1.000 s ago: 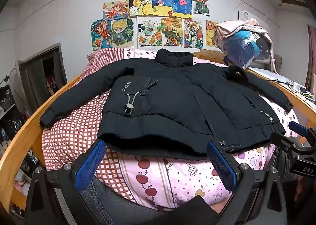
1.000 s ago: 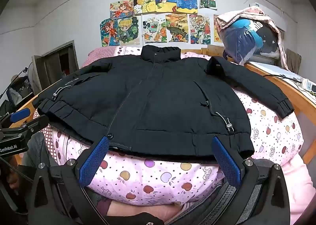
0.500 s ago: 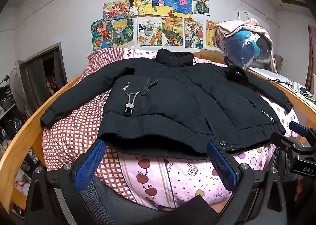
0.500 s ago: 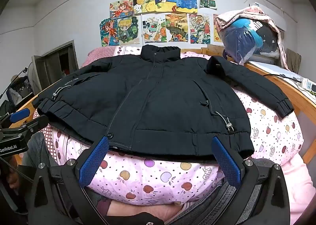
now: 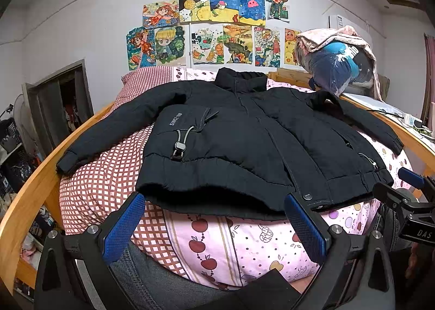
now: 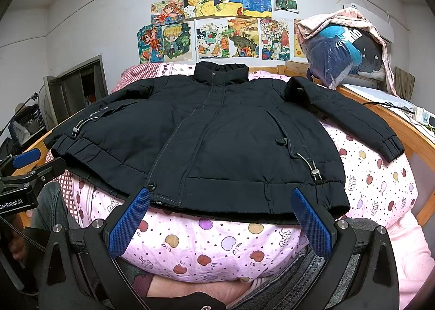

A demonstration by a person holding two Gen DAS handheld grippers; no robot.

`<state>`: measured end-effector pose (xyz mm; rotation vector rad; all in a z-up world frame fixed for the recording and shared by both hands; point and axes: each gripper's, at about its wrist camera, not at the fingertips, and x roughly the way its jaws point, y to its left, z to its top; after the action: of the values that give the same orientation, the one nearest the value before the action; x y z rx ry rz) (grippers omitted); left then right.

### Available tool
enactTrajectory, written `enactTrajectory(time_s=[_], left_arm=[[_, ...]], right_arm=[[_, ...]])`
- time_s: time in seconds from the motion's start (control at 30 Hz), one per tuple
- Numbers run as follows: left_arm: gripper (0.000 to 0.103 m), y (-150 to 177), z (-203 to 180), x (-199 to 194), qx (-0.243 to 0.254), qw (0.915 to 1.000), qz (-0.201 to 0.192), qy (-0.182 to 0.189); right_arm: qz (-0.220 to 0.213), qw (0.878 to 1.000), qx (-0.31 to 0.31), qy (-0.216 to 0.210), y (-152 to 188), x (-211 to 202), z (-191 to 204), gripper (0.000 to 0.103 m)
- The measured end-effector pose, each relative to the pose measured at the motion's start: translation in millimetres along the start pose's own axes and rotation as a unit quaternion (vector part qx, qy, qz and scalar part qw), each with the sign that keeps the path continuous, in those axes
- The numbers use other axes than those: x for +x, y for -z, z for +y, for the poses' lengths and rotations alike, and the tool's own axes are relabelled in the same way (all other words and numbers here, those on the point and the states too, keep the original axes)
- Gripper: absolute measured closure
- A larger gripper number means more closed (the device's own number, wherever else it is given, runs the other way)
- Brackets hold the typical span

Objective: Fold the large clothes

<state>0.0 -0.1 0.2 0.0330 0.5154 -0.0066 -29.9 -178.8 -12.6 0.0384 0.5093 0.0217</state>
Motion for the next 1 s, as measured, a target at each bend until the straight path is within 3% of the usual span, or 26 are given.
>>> enactTrajectory(time_s=[1.0], left_arm=[[0.000,0.0,0.0,0.0,0.000,1.0000,0.000,0.000]], right_arm=[[0.001,1.000,0.000,0.000,0.9,-0.8,3.3,0.001]])
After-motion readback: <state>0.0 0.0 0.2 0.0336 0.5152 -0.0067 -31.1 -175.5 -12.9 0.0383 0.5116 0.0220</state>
